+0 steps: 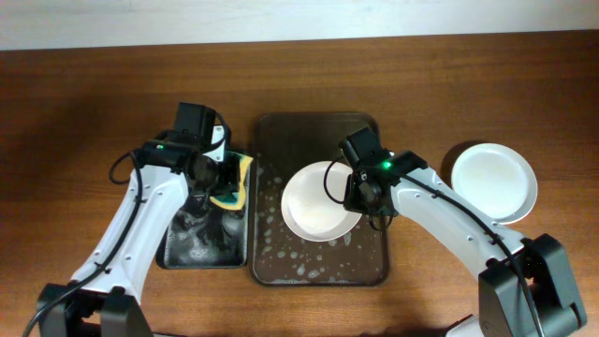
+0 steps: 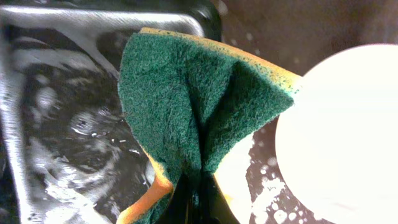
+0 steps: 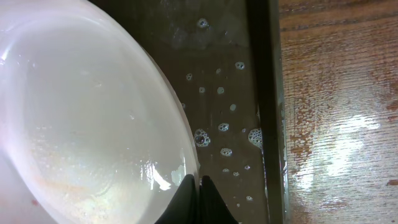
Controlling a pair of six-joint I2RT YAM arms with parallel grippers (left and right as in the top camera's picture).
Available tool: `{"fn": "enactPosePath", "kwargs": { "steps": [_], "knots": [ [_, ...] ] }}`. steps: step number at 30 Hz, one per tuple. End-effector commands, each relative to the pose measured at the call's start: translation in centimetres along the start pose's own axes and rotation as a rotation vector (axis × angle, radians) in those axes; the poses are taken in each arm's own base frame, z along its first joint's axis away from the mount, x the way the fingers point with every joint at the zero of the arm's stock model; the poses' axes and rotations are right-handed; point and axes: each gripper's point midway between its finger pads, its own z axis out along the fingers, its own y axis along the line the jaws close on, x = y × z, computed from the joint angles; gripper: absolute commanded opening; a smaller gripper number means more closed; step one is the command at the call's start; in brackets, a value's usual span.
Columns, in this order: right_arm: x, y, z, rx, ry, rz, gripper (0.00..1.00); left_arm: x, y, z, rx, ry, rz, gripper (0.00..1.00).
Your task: Clean dirty plates on tray and stack at the side
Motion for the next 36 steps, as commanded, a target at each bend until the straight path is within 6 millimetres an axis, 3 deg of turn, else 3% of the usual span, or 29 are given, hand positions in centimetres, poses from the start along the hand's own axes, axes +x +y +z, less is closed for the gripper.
{"fn": "enactPosePath", "kwargs": {
  "steps": [1,3,5,7,10,13,14,16,19,21,22,24,26,27,29,31,32,33,36],
  "knots": [
    [-0.1,-0.3,0.2,0.012,-0.002,0.016,0.04,-0.1,-4.6,-0.2,0.164,-0.008,0.061,0.0],
    [-0.1,-0.3,0.2,0.01,-0.004,0.017,0.04,-0.3,-9.4,-0.5,0.306,-0.026,0.058,0.0],
    [-0.7,-0.8,0.1,0.042,-0.039,0.086,0.04,1.0,-13.1,1.0,0.338,0.025,0.001,0.0],
    [-2.2,-1.2,0.1,0.071,-0.113,0.108,0.04,2.2,-15.0,3.9,0.336,0.086,-0.009,0.0],
    [-2.2,-1.3,0.3,0.078,-0.116,0.106,0.04,4.1,-16.9,8.4,0.359,0.199,-0.052,0.0],
    [-1.8,-1.6,0.8,0.098,-0.092,0.102,0.04,6.1,-16.9,12.1,0.31,0.271,-0.06,0.0],
    [-1.6,-1.7,0.8,0.104,-0.086,0.101,0.04,6.3,-15.7,13.4,0.246,0.274,-0.067,0.0],
    [-1.3,-2.0,0.8,0.117,-0.074,0.099,0.04,5.5,-12.8,14.1,0.12,0.225,-0.042,0.0],
    [-1.2,-2.3,0.8,0.129,-0.07,0.098,0.04,3.0,-7.1,12.3,-0.134,0.104,-0.011,0.0],
    [-1.0,-2.4,0.8,0.134,-0.064,0.096,0.04,1.4,-5.3,10.8,-0.244,0.022,0.043,0.0],
    [-0.9,-2.5,0.7,0.139,-0.059,0.095,0.04,0.5,-5.2,9.9,-0.263,-0.017,0.054,0.0],
    [-0.8,-2.6,0.7,0.143,-0.055,0.095,0.04,-0.5,-6.7,8.6,-0.193,-0.044,0.048,0.0],
    [-0.7,-2.6,0.7,0.144,-0.053,0.094,0.04,-1.4,-9.9,5.5,-0.027,-0.068,0.042,0.0],
    [-0.7,-2.6,0.7,0.143,-0.053,0.094,0.04,-1.6,-9.9,3.5,0.005,-0.084,0.029,0.0],
    [-0.9,-2.3,0.6,0.128,-0.055,0.033,0.04,-1.8,-8.5,-0.8,0.041,-0.121,-0.017,0.0],
    [-0.8,0.3,0.8,-0.007,-0.02,-0.17,0.08,-1.9,-8.8,-2.8,0.093,-0.147,-0.015,0.0],
    [-1.1,2.5,0.7,-0.142,-0.017,-0.261,0.15,-1.5,-8.5,-3.0,0.08,-0.138,0.008,0.0],
    [-1.6,4.9,0.0,-0.311,-0.028,-0.375,0.3,-1.3,-7.4,-2.9,0.046,-0.126,-0.006,0.0],
    [-3.4,5.3,1.3,-0.362,-0.051,-0.349,0.35,-1.3,-3.3,-3.1,-0.02,-0.094,-0.067,0.0]
  ]
}}
